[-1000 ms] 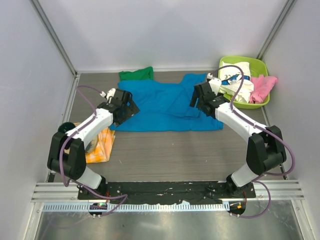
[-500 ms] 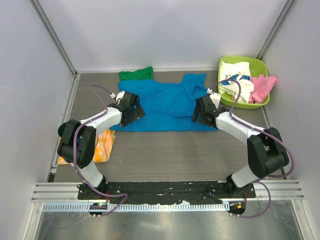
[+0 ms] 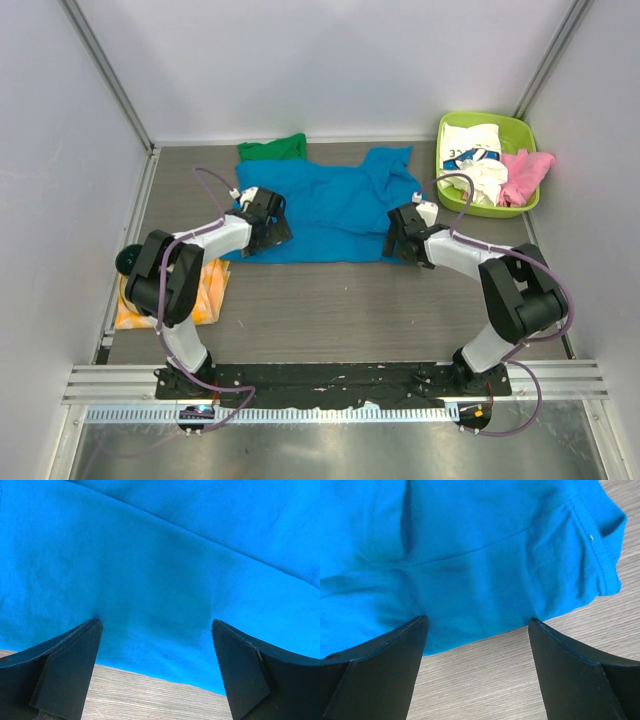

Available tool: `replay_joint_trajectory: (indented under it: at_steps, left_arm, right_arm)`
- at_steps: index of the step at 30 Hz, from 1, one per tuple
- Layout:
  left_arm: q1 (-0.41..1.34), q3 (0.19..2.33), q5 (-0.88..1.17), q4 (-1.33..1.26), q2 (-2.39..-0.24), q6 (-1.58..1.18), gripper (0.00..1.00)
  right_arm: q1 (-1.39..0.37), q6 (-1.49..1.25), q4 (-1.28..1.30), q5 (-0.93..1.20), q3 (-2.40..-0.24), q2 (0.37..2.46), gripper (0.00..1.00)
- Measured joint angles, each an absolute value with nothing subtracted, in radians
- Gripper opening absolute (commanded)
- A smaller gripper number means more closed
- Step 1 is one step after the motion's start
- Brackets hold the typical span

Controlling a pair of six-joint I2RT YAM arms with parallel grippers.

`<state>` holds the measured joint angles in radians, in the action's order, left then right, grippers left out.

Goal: Fold and stack the t-shirts
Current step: Fold the tshirt

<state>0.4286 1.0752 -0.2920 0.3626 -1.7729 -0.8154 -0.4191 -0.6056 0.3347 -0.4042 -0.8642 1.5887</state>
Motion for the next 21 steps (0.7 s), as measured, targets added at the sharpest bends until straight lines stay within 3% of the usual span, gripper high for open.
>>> replay_joint_trajectory:
  at_steps: [12, 21]
  left_arm:
    - [0.48, 1.001, -0.358, 0.326, -1.734, -0.802, 0.97]
    - [0.574, 0.892, -0.388, 0.361, -1.634, -0.84, 0.98]
  right_arm:
    - [-0.429, -0.68, 0.374, -0.408, -0.824, 1.568, 0.92]
    - [-0.496, -0.762, 0.604, -0.434, -0.773, 1.378, 0.94]
